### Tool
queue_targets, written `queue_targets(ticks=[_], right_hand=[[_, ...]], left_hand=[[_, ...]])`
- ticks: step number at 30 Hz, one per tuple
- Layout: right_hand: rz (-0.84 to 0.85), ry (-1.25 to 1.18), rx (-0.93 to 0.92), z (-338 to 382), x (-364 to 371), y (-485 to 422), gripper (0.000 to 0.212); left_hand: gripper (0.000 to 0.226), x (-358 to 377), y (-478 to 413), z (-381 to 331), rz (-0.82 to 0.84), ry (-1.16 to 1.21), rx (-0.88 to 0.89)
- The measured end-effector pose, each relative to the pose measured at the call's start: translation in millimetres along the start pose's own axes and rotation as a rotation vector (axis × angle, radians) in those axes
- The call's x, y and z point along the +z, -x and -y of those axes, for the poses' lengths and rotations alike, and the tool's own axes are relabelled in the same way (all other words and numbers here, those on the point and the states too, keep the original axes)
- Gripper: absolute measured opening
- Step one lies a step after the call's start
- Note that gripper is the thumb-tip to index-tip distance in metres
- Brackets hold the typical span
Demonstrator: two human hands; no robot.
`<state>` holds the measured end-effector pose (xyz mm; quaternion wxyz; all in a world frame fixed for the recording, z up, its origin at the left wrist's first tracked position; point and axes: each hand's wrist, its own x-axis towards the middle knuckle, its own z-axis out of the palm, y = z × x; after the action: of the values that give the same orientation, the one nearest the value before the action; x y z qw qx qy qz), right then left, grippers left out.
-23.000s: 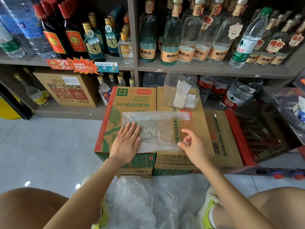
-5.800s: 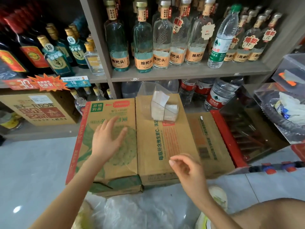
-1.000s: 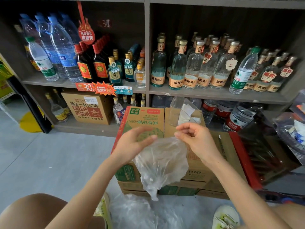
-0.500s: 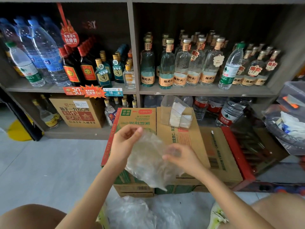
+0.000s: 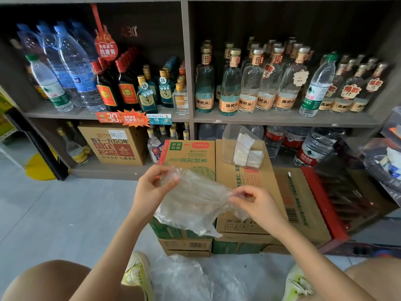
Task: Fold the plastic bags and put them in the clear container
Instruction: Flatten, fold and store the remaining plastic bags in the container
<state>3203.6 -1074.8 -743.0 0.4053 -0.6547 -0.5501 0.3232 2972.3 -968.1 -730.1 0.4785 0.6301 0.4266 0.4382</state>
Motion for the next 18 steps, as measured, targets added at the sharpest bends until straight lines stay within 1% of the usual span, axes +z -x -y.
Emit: queue_targets(ticks=[2, 3, 5, 6, 8, 9, 10, 11, 15, 18], right_hand=[[0.029, 0.005, 0.001, 3.0, -3.9, -0.3, 0.012], [0.041, 0.005, 0.005, 3.6, -6.1, -0.1, 0.013], [0.053, -0.008, 0.025, 3.2, -9.8, 1.1, 0.018], [0.065, -0.016, 0.037, 2.1, -11.1, 2.1, 0.025], [0.096, -0.056, 0.062, -0.9, -11.5, 4.4, 0.045], [0.100, -0.080, 0.074, -2.1, -11.0, 5.6, 0.052], [0.091, -0.101, 0.080, -3.3, -10.4, 6.3, 0.054], [0.068, -0.111, 0.079, -3.8, -9.8, 6.9, 0.052], [-0.058, -0.114, 0.017, -3.5, -13.4, 6.6, 0.031], [-0.065, -0.050, -0.032, -0.8, -21.8, 9.5, 0.028]], left_hand=[[0.010, -0.1, -1.3, -1.1, -0.039, 0.042, -0.008], [0.007, 0.5, -1.1, -2.5, -0.051, 0.098, -0.021], [0.013, -0.1, -1.3, -4.5, -0.067, 0.204, -0.052], [0.011, -1.1, -1.9, -5.0, -0.071, 0.255, -0.069], [0.013, -4.4, -3.5, -6.1, -0.079, 0.349, -0.109], [0.014, -5.7, -4.8, -5.6, -0.081, 0.392, -0.125], [0.016, -6.0, -5.2, -6.7, -0.086, 0.429, -0.139], [0.017, -5.8, -5.4, -7.8, -0.093, 0.456, -0.145], [0.018, -7.3, -5.6, -9.3, -0.142, 0.507, -0.210], [0.016, -18.6, -8.4, -3.7, -0.190, 0.476, -0.269]])
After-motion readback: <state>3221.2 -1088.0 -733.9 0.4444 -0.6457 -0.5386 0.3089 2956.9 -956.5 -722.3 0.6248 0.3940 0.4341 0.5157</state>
